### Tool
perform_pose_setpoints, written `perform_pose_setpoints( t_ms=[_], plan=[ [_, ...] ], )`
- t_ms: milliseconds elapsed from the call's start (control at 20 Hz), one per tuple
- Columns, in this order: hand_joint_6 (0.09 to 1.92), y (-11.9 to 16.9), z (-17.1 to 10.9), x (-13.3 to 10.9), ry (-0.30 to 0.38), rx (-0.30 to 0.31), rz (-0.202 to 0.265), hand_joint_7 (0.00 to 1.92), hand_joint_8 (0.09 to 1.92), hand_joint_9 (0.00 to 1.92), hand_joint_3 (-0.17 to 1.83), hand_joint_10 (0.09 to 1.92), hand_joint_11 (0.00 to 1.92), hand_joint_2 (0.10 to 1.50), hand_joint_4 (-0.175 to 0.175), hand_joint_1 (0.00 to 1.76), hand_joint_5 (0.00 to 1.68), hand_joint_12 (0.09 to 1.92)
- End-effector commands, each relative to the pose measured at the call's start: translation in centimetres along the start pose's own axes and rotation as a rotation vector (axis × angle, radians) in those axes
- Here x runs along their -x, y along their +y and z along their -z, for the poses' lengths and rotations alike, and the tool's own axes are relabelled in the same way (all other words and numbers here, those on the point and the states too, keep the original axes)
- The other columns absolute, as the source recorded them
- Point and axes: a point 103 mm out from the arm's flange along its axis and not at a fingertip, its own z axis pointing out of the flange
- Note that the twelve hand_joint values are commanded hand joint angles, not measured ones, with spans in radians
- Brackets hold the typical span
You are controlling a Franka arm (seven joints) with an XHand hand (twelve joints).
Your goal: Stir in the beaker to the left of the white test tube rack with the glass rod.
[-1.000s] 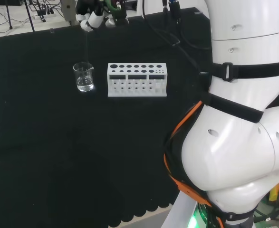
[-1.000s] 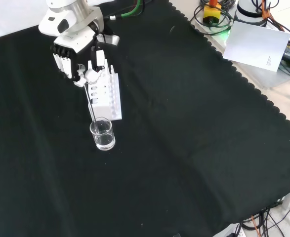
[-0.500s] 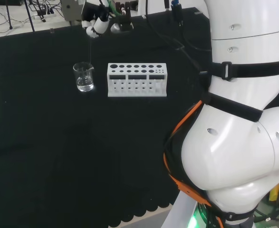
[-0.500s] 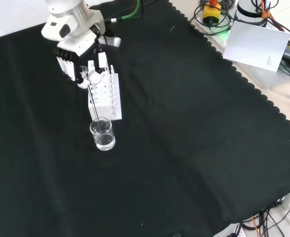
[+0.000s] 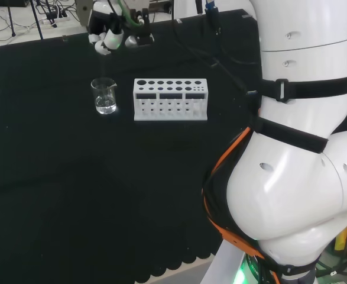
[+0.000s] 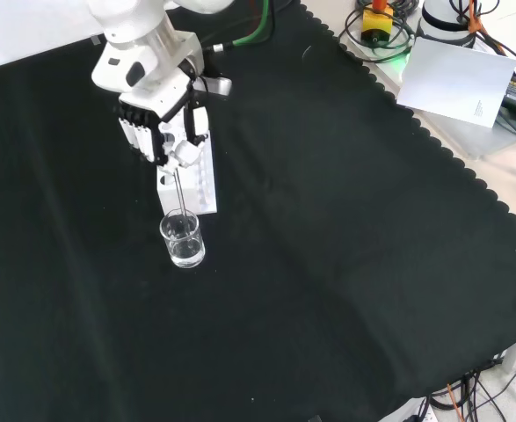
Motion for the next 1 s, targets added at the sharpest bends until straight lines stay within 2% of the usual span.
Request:
perform_pose_setpoints(
  t_ms=[50,300,550,800,1000],
  plan=[
    [0.79,1.3,-0.2,-1.7,-0.005,-0.003,0.023,1.29,0.99,1.6,0.86,0.93,1.39,0.59,-0.175,1.32,1.12,1.07],
    [0.79,2.2,0.0,-0.2,0.005,0.009,0.009,1.29,0.99,1.6,0.86,0.93,1.39,0.59,-0.175,1.32,1.12,1.07],
    [0.79,1.7,0.4,1.9,0.013,0.013,-0.025,1.29,0.99,1.6,0.86,0.94,1.39,0.59,-0.175,1.32,1.12,1.07],
    [0.79,0.2,1.1,2.6,0.009,0.025,-0.05,1.29,0.99,1.59,0.85,0.94,1.39,0.59,-0.175,1.32,1.12,1.07],
    [0.79,-0.7,1.0,2.2,0.014,0.025,-0.059,1.29,0.99,1.59,0.85,0.94,1.39,0.59,-0.175,1.32,1.12,1.07]
  ],
)
